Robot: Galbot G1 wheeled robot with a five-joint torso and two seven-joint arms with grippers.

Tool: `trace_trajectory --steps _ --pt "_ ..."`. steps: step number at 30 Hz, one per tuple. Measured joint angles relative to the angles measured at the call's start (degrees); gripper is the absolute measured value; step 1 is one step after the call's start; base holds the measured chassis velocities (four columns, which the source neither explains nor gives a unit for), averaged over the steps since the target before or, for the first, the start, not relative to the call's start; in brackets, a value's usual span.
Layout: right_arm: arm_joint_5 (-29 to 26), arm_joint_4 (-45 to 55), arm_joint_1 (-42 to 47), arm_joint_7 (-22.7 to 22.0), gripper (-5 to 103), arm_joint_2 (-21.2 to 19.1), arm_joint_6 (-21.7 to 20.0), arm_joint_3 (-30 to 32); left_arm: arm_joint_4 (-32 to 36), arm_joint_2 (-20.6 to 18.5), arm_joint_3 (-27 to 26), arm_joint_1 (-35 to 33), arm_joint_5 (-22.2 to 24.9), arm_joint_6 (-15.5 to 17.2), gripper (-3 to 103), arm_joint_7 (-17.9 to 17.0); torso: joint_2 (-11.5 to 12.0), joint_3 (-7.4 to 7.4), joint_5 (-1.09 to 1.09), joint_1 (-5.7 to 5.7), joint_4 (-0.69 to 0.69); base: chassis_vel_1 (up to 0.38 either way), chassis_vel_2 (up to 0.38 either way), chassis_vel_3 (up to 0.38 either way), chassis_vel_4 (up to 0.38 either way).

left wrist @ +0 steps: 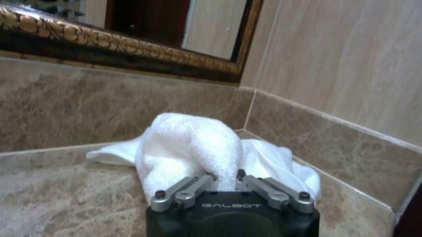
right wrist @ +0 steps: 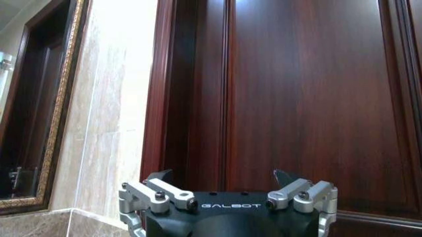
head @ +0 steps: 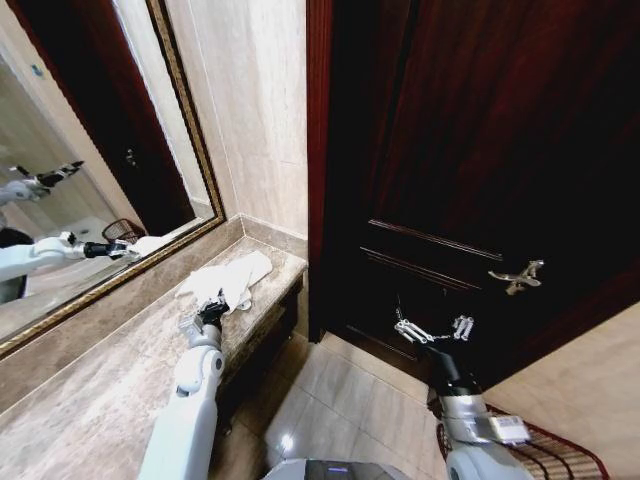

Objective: Discard the used towel into the hamper.

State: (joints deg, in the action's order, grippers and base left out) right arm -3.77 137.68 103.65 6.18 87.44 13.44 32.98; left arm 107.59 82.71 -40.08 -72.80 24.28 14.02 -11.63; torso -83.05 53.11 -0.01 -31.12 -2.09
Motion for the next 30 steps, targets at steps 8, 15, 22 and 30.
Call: trace_trajectory --steps 8,15,22,30 --pt "0.0 0.0 0.0 0.0 100 0.1 0.1 0.0 1.5 -0.2 -0.5 -0.8 -0.3 -0.4 7 1.0 0.0 0.00 0.00 0.00 0.00 0.000 0.000 0.000 0.000" --pt "0.0 0.2 0.1 0.0 100 0.1 0.1 -0.1 4.1 0.7 -1.7 -2.7 -2.2 -3.8 7 3.6 0.0 0.00 0.01 0.00 0.00 0.000 0.000 0.000 0.000" --pt "-0.3 0.4 0.1 0.0 100 0.2 0.2 -0.1 13.2 3.0 -3.2 -8.5 -6.1 -7.1 7 8.9 0.0 0.00 0.01 0.00 0.00 0.000 0.000 0.000 0.000" --pt "-1.2 0.9 -0.1 -0.8 100 0.3 0.3 0.1 26.3 5.2 -4.2 -17.9 -11.5 -9.1 7 14.1 0.0 0.00 0.01 0.00 -0.01 0.000 0.000 0.000 0.000"
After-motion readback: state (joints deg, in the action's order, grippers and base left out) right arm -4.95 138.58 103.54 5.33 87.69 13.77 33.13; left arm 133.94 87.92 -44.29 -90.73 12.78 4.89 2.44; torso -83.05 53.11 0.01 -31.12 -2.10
